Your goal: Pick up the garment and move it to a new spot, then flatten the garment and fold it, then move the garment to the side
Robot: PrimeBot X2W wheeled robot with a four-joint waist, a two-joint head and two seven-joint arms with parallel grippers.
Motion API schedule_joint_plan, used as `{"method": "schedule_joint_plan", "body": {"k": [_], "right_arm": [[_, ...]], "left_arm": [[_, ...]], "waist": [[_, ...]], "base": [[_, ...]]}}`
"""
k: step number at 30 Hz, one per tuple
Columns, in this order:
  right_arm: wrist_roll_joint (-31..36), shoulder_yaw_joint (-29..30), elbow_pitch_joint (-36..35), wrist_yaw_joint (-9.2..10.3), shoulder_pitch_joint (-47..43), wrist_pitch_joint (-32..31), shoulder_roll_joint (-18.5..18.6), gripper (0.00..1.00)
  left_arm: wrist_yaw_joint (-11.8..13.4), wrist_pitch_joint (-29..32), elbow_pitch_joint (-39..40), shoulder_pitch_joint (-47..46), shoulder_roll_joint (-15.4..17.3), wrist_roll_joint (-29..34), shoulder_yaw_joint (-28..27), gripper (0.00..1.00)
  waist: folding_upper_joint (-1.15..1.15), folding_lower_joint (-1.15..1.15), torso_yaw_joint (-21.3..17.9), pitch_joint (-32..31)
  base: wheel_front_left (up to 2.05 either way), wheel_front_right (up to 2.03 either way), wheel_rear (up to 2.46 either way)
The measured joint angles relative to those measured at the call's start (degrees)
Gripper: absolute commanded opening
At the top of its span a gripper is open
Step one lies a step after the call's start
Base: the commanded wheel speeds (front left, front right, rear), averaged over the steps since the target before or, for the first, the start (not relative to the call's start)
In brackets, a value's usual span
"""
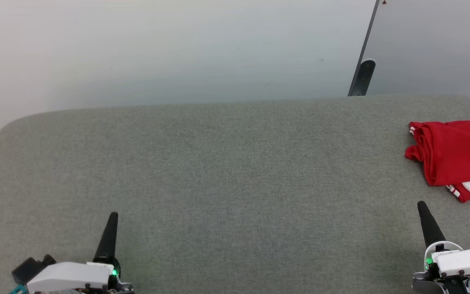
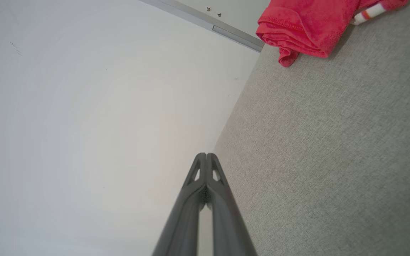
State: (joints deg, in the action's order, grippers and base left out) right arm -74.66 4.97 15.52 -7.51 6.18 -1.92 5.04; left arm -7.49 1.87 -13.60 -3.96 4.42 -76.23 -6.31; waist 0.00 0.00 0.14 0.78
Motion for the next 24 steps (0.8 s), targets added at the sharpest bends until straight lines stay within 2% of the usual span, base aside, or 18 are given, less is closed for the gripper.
{"method": "schedule_joint_plan", "body": {"k": [24], "right_arm": [[-10.57,0.82,-0.89,0.00,0.00,-2.75,-1.36,0.00]], "left_arm": [[0.00,2.77,-0.24,-1.25,-0.88,-9.65,-0.08,0.00]], "waist": [[0.00,0.00,-0.08,-0.34]], "base": [[0.00,0.00,0.00]]}}
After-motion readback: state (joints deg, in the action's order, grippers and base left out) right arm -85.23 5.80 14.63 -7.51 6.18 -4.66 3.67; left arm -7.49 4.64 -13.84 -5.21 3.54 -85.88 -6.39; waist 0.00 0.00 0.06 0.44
